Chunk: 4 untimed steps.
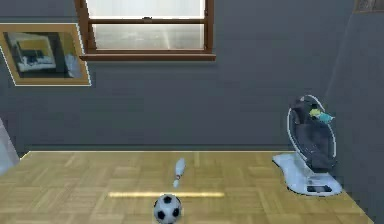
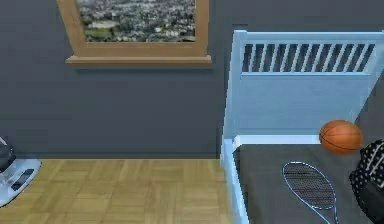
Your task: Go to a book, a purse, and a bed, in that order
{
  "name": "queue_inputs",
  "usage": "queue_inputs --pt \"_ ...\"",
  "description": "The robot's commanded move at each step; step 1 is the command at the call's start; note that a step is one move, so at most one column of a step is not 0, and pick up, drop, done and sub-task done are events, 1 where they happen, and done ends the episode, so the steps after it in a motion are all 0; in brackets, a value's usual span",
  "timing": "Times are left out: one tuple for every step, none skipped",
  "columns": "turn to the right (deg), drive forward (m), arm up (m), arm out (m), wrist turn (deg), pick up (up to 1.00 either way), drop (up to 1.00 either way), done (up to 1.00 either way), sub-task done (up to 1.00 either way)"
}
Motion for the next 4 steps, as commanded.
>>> queue_inputs --pt "0.0 0.15 0.00 0.00 0.0 0.00 0.00 0.00 0.00" --pt "-45.0 0.00 0.00 0.00 0.0 0.00 0.00 0.00 0.00" --pt "-30.0 0.00 0.00 0.00 0.0 0.00 0.00 0.00 0.00" --pt "0.0 0.15 0.00 0.00 0.0 0.00 0.00 0.00 0.00"
